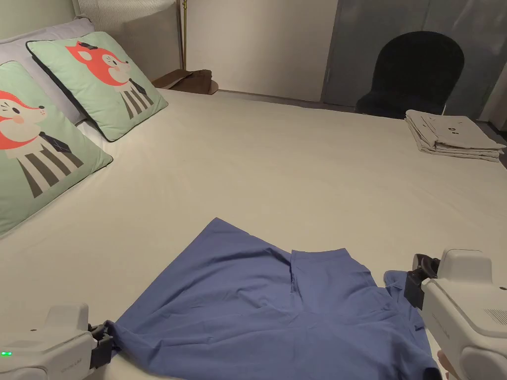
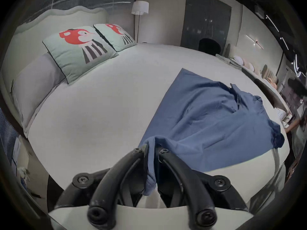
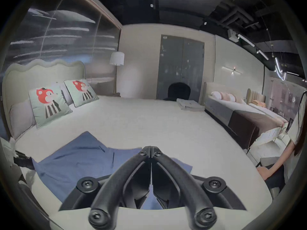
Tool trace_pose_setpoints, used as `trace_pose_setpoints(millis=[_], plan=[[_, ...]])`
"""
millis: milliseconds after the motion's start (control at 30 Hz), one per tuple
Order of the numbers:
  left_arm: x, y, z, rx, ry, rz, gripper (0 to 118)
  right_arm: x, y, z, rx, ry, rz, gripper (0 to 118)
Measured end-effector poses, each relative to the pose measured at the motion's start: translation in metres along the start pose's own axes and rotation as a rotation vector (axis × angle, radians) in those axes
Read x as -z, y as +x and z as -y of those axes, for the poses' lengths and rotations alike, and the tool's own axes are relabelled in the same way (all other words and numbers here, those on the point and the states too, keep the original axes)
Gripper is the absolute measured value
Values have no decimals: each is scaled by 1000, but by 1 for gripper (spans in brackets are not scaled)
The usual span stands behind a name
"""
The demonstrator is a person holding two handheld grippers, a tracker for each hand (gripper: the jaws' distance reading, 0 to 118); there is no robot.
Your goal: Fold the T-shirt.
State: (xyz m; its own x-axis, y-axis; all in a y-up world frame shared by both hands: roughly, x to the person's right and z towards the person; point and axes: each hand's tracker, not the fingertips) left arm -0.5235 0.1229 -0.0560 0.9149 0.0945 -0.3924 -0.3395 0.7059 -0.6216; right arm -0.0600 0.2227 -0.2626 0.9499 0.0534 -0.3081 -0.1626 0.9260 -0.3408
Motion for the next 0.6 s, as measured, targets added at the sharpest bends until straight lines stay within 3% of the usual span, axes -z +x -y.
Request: trace_pose_setpoints(millis=[67, 100, 200, 233, 400, 533, 600], plan=[[-4, 8, -11, -11, 16, 20, 3, 26, 8, 2, 13, -77, -19, 5], [-5, 14, -15, -17, 20, 27, 3, 38, 11, 3, 26, -106, -29, 22], [0, 23, -30, -11, 37, 37, 3, 90, 18, 5, 46, -216, -61, 96], [2, 26, -33, -8, 41, 36, 3, 104, 19, 5, 60, -246, -74, 108], [15, 31, -42, -13, 33, 46, 3, 176, 15, 9, 93, -380, -121, 111], [21, 32, -43, -21, 17, 48, 3, 214, 2, 15, 42, -453, -130, 110], [24, 31, -43, -21, 8, 47, 3, 230, -3, 22, 39, -491, -146, 100]])
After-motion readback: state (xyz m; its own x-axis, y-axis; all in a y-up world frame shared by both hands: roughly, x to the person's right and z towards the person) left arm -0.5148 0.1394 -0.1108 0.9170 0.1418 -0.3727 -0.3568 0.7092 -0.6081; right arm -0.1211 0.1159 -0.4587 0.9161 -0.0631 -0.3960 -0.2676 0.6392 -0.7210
